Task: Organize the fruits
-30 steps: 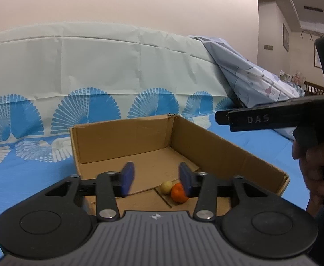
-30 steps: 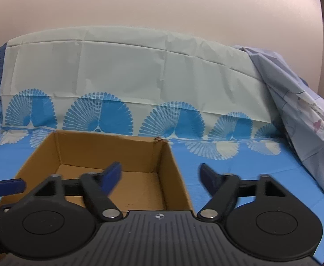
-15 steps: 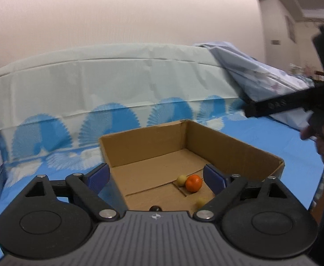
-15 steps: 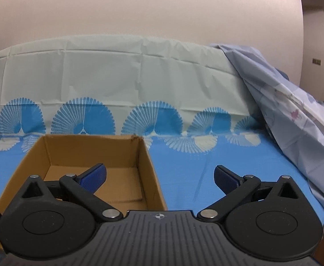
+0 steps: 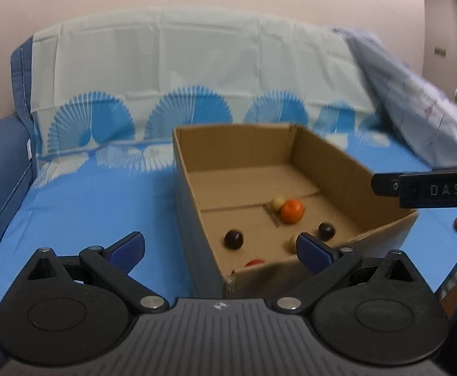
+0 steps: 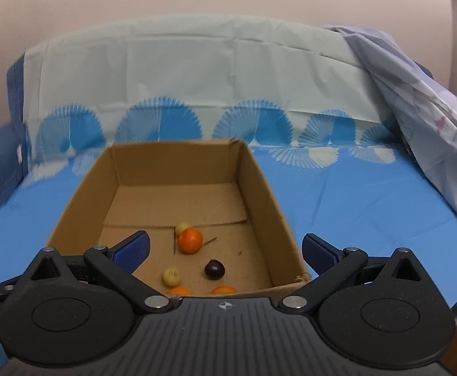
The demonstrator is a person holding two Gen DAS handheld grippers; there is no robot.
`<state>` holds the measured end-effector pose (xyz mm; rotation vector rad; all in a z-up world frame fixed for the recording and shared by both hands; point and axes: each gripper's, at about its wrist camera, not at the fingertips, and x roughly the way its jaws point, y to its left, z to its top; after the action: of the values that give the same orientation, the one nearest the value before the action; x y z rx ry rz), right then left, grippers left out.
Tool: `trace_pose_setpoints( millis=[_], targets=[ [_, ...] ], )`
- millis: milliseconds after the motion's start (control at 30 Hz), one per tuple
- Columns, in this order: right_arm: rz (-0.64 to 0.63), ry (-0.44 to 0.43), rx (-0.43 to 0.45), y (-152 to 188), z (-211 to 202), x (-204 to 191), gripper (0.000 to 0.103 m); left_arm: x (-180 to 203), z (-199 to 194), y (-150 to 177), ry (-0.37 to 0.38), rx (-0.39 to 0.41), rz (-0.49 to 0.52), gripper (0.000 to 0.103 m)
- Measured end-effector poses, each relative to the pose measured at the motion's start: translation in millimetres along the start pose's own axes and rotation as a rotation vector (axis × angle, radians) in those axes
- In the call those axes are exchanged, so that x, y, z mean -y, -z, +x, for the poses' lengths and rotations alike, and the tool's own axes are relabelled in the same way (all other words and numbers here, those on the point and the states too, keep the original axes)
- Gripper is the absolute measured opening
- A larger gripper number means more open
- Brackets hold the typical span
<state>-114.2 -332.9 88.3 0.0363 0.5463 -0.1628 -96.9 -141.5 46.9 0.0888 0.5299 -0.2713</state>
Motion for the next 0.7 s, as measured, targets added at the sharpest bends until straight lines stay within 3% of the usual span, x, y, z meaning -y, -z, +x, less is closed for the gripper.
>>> trace_pose_setpoints(
  millis=[200,700],
  targets=[
    [-0.035,0.012,-0.023,0,9,-11,0.102,0,20,8,0.003,-0.090,-0.023,0.103],
    [-0.088,0.028,-0.047,5,16,-18,0.102,0,21,8,0.013,-0.102,-0.041,0.103]
  ],
)
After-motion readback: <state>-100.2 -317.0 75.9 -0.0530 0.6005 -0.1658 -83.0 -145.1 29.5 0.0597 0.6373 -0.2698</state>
